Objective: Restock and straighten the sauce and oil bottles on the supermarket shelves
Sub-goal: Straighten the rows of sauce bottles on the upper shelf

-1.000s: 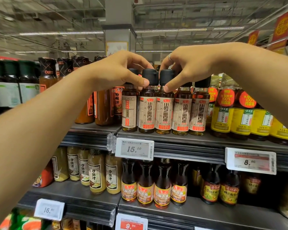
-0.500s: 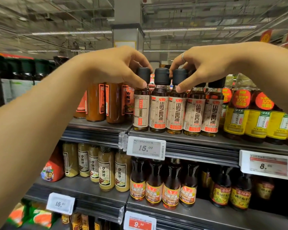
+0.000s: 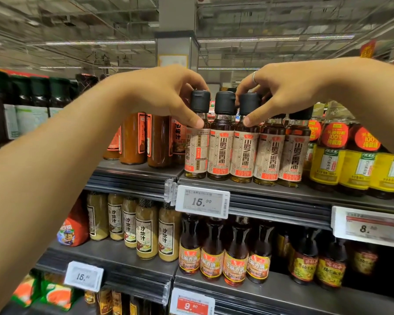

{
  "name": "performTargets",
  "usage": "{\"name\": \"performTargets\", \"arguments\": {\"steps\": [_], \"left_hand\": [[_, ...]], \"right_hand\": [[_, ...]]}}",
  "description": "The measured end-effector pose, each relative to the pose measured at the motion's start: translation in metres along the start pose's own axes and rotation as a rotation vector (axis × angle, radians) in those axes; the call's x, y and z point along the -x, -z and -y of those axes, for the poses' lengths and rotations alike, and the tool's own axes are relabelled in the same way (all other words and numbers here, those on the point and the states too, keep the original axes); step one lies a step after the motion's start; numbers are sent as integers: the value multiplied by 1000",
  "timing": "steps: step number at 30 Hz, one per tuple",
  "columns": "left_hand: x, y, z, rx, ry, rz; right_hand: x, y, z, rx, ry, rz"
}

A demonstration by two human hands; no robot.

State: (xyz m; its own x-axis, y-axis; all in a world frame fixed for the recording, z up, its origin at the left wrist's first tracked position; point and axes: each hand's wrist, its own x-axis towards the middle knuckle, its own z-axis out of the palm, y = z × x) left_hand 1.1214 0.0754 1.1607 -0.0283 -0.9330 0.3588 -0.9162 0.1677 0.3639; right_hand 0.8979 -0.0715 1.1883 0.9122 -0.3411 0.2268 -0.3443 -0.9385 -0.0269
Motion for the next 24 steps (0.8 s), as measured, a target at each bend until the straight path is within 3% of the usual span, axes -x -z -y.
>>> {"name": "performTargets", "arguments": {"steps": [8, 12, 18, 24], "left_hand": [[-7, -3, -7, -160, 35, -61], [-6, -2, -5, -61, 18, -50], [-10, -9, -9, -38, -97, -194], [-22, -21, -11, -51, -157, -137]], "right_hand": [[2, 0, 1, 16, -11, 4], [4, 5, 3, 33, -31, 20], [28, 21, -12, 15, -89, -22], [37, 12, -24, -12, -119, 13]]}}
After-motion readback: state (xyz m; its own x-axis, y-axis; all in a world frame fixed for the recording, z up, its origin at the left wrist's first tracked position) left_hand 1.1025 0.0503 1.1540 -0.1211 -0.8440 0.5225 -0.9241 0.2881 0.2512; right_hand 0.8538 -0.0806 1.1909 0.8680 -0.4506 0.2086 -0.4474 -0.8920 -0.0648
